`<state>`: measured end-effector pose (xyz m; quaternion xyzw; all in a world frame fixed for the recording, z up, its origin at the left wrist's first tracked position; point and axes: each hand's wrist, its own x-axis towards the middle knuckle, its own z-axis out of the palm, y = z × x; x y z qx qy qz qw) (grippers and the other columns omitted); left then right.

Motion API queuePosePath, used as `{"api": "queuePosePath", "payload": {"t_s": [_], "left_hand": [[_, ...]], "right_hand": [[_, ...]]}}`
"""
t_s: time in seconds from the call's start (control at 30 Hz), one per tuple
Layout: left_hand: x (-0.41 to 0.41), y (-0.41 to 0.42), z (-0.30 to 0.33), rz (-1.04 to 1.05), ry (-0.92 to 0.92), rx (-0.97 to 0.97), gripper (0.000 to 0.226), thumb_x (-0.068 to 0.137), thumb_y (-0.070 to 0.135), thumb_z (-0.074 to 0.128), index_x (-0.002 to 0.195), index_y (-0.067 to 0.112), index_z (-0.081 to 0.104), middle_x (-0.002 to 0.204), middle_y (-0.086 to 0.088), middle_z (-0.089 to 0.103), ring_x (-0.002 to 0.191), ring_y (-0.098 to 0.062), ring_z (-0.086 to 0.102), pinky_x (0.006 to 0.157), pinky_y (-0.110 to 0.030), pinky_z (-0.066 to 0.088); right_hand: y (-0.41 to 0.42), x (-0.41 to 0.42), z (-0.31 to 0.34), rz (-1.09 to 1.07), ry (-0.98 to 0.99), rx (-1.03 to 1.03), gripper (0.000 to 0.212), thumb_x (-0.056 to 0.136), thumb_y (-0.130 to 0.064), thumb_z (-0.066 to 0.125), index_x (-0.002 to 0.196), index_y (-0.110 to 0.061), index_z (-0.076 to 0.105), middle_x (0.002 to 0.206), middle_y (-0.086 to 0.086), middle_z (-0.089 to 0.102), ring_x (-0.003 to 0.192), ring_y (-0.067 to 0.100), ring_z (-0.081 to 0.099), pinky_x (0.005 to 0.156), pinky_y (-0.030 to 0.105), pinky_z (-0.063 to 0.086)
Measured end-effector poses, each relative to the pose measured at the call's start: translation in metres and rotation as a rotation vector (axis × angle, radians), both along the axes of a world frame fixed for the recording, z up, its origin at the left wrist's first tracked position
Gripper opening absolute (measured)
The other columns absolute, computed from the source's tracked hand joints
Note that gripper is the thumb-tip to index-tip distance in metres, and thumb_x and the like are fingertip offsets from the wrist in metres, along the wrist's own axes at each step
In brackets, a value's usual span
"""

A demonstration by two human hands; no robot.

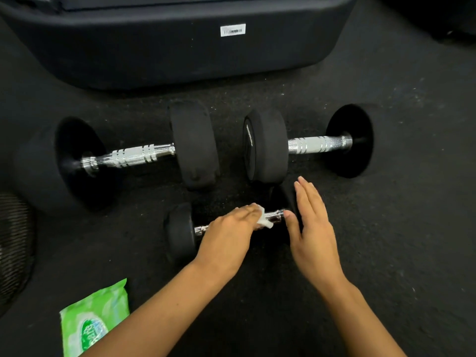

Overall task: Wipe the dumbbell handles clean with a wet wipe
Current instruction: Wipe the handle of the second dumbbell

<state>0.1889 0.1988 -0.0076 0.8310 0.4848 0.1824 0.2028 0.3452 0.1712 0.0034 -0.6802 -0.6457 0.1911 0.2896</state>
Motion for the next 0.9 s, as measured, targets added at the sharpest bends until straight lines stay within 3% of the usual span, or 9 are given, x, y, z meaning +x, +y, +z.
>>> {"api": "queuePosePath", "payload": {"t_s": [0.1,0.2,0.27,0.33,0.43,0.6,0.67,0.77,0.9], "left_hand": [[0.002,0.000,-0.005,-0.027,-0.032,-0.019,0.035,0.077,0.011,0.060,0.110,0.006,0.067,0.111,-0.010,0.068,0.099,-0.024,0.066,0.072,-0.044,0.058],[-0.003,-0.011,-0.011,-0.099,0.040,0.133,0.041,0.081,0.011,0.042,0.114,0.003,0.065,0.117,-0.013,0.065,0.107,-0.024,0.063,0.087,-0.039,0.053],[0.000,-0.009,-0.006,-0.110,0.075,0.130,0.043,0.080,0.010,0.037,0.111,0.003,0.067,0.113,-0.012,0.067,0.102,-0.024,0.065,0.083,-0.038,0.055],[0.012,0.004,0.002,-0.098,0.080,0.021,0.037,0.084,0.015,0.040,0.108,0.010,0.068,0.106,-0.008,0.069,0.094,-0.027,0.067,0.073,-0.040,0.057],[0.024,0.026,0.005,-0.055,0.091,-0.164,0.026,0.092,0.023,0.046,0.110,0.023,0.065,0.103,-0.004,0.068,0.091,-0.029,0.064,0.076,-0.043,0.052],[0.014,-0.002,0.001,-0.105,0.129,0.080,0.045,0.084,0.034,0.038,0.106,0.011,0.070,0.107,-0.005,0.070,0.096,-0.019,0.067,0.079,-0.029,0.054],[0.018,-0.001,-0.002,-0.116,0.075,0.095,0.044,0.084,0.034,0.041,0.103,0.009,0.071,0.106,-0.007,0.070,0.097,-0.019,0.067,0.079,-0.032,0.056],[0.018,0.010,0.000,-0.073,-0.044,0.006,0.038,0.083,0.034,0.046,0.102,0.010,0.070,0.101,-0.002,0.071,0.091,-0.017,0.069,0.065,-0.034,0.058],[0.014,0.000,-0.007,-0.090,0.045,-0.001,0.043,0.071,0.016,0.076,0.112,0.008,0.066,0.110,-0.005,0.069,0.099,-0.019,0.066,0.081,-0.031,0.055]], "right_hand": [[0.002,0.000,-0.002,-0.001,-0.009,0.011,0.053,0.095,-0.016,0.047,0.144,-0.012,0.027,0.150,-0.010,0.019,0.139,0.001,0.008,0.108,0.006,0.003],[0.000,0.000,-0.004,0.001,-0.004,0.028,0.052,0.095,-0.015,0.048,0.143,-0.011,0.030,0.150,-0.008,0.023,0.140,0.003,0.010,0.109,0.007,0.005],[0.000,-0.001,-0.004,-0.009,-0.003,0.047,0.051,0.094,-0.014,0.048,0.143,-0.010,0.031,0.149,-0.006,0.025,0.139,0.004,0.011,0.110,0.009,0.006],[0.001,-0.001,-0.005,-0.008,-0.005,0.043,0.051,0.095,-0.012,0.048,0.143,-0.009,0.031,0.150,-0.005,0.026,0.139,0.004,0.012,0.111,0.011,0.007],[0.003,0.000,-0.004,0.003,-0.022,0.030,0.051,0.095,-0.013,0.047,0.143,-0.010,0.030,0.150,-0.005,0.025,0.140,0.004,0.011,0.111,0.012,0.007],[0.002,0.001,-0.003,0.016,0.007,0.022,0.050,0.095,-0.013,0.048,0.143,-0.012,0.031,0.149,-0.008,0.026,0.139,0.001,0.011,0.109,0.008,0.007],[0.001,0.002,-0.004,0.017,0.000,0.033,0.051,0.095,-0.012,0.048,0.143,-0.011,0.031,0.148,-0.008,0.025,0.139,0.002,0.012,0.109,0.008,0.007],[0.002,0.002,-0.004,0.021,-0.007,0.019,0.051,0.095,-0.011,0.048,0.143,-0.011,0.031,0.147,-0.011,0.023,0.138,0.000,0.010,0.108,0.006,0.005],[0.002,0.002,-0.002,0.023,0.007,0.013,0.050,0.095,-0.011,0.048,0.143,-0.012,0.031,0.147,-0.011,0.024,0.138,-0.001,0.010,0.108,0.006,0.005]]}}
